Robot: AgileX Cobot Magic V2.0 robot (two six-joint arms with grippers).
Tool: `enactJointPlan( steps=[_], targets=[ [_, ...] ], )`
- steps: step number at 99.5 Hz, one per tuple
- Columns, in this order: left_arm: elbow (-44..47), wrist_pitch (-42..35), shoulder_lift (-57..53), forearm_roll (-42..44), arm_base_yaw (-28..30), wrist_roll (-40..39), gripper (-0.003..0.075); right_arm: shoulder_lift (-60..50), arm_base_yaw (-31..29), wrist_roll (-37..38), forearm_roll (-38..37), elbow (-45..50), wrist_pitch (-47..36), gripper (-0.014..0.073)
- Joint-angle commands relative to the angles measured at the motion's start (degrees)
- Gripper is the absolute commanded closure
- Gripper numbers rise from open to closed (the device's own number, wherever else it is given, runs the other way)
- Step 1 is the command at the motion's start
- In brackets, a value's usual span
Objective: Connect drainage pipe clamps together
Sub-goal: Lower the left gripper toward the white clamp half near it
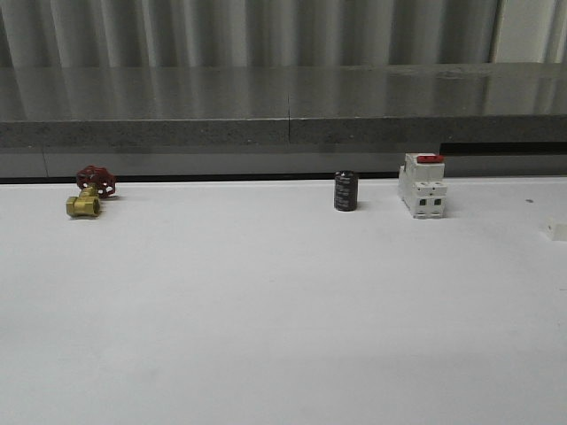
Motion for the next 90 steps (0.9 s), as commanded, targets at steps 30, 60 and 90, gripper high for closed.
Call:
enactJointPlan(
  steps=[30,60,90],
  targets=[
    [2.5,-4.8,-1.9,-0.4,0.0,-0.2,0.0741,-0.9,-0.3,-0.1,0.0,-1.2,-4.8,0.0661],
    [-6.8,0.0,1.8,-4.4,0.0,-0.2,0.0741,-0.9,-0.3,-0.1,0.0,-1.2,-4.8,0.0661],
    [-27.3,20.0,19.9,-3.6,0.0,-0.2,0.0741,-0.9,-0.3,-0.1,0.0,-1.2,-4.8,0.0661]
  ],
)
